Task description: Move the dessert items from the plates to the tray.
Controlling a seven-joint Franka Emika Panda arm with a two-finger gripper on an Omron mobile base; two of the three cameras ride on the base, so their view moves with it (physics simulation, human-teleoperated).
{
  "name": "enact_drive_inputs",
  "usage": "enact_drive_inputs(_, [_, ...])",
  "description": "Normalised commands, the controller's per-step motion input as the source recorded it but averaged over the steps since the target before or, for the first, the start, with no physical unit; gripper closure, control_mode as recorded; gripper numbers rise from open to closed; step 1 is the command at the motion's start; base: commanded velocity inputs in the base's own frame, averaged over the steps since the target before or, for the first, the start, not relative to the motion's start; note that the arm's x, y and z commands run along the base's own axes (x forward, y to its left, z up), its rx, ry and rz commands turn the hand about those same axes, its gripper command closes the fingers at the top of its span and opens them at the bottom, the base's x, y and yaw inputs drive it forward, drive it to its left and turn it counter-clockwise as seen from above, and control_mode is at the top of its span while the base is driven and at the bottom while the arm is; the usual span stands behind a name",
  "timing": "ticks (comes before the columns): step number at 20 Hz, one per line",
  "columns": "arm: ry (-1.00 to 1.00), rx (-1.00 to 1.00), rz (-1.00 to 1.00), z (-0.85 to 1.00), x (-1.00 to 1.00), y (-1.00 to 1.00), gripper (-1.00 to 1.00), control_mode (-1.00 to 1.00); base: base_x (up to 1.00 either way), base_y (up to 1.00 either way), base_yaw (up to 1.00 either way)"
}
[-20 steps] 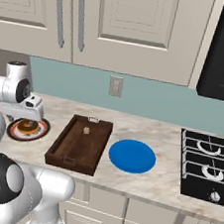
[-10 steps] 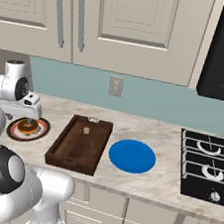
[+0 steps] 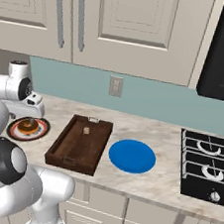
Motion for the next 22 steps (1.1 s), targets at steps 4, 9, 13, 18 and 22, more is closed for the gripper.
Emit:
enact_drive_inputs(4, [-0.04, 0.0, 0.0, -0.23, 0.1, 0.0, -1.0, -1.0, 0.0, 0.0, 0.0])
enact_drive_inputs(9, [-0.07, 0.0, 0.0, -0.23, 0.14, 0.0, -1.0, -1.0, 0.0, 0.0, 0.0])
enact_drive_inputs(13, [-0.04, 0.0, 0.0, -0.1, 0.08, 0.0, -1.0, -1.0, 0.0, 0.0, 0.0])
enact_drive_inputs(18, [-0.1, 0.0, 0.0, -0.09, 0.05, 0.04, -1.0, -1.0, 0.0, 0.0, 0.0])
enact_drive_inputs(22, [-0.06, 0.0, 0.0, -0.06, 0.04, 0.06, -1.0, -1.0, 0.0, 0.0, 0.0])
